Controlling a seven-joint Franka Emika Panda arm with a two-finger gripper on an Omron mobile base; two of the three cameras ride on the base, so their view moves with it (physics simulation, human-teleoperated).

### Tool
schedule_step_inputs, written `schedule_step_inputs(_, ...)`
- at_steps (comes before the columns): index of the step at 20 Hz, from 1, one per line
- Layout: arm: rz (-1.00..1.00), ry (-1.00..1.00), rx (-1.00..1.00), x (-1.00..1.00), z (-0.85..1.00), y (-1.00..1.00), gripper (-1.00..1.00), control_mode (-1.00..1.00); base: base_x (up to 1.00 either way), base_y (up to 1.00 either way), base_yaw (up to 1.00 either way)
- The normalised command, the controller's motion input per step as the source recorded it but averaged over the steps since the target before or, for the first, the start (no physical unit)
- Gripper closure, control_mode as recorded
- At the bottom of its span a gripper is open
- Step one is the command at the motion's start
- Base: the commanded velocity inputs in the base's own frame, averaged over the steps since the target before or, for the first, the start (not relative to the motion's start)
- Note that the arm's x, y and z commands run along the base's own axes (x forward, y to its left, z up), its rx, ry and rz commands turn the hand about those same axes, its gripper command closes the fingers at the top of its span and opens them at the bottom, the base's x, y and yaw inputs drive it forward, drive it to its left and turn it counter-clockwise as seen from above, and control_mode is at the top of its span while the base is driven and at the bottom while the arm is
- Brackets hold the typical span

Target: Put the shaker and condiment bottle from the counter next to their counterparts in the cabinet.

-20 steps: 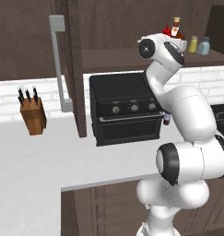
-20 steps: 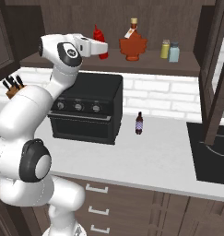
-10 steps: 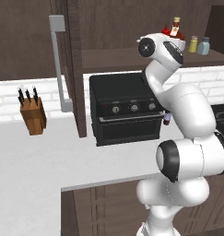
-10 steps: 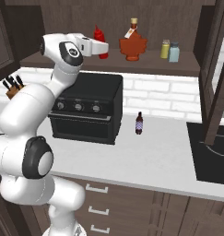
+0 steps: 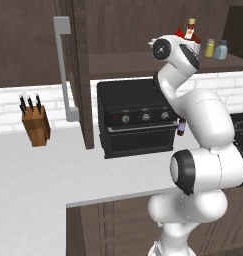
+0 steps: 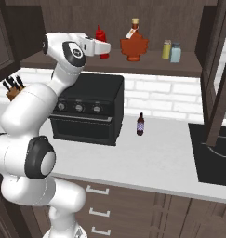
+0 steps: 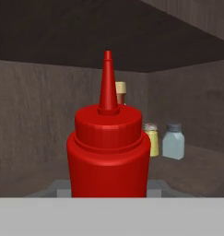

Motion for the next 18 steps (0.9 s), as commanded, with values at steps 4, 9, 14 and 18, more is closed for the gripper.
schedule_step_inputs(4,0.04,0.00,0.00,0.18,-0.04,-0.01,1.00,-1.00,0.00,0.00,0.00)
schedule_step_inputs(9,0.05,0.00,0.00,0.26,-0.10,-0.02,1.00,-1.00,0.00,0.00,0.00)
schedule_step_inputs(14,0.05,0.01,0.01,0.24,-0.09,-0.04,1.00,-1.00,0.00,0.00,0.00)
schedule_step_inputs(18,0.05,0.00,0.03,0.17,-0.07,-0.10,1.00,-1.00,0.00,0.00,0.00)
